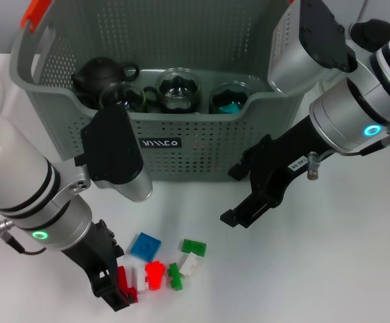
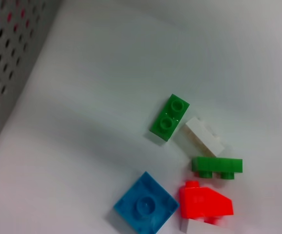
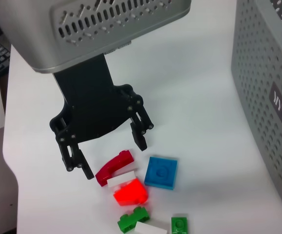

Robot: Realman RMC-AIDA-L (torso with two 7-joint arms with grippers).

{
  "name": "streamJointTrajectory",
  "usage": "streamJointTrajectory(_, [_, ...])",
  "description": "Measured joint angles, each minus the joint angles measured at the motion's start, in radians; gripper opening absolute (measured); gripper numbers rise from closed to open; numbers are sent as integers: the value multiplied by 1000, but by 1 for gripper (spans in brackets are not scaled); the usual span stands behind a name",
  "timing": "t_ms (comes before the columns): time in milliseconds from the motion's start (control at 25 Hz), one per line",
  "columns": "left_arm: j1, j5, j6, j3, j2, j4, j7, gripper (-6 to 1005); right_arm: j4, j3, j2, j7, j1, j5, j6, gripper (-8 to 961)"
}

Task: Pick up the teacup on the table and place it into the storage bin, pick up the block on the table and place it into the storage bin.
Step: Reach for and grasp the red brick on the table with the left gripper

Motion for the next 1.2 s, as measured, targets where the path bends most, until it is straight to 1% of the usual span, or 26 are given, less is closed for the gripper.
streamJointTrajectory(640, [-6, 0, -23, 24, 0, -38, -13, 835, 9, 0, 0, 2, 3, -8, 10, 944])
streamJointTrajectory(1200, [-8, 0, -34, 30, 0, -47, -15, 832, 9, 1, -2, 1, 3, -8, 21, 945])
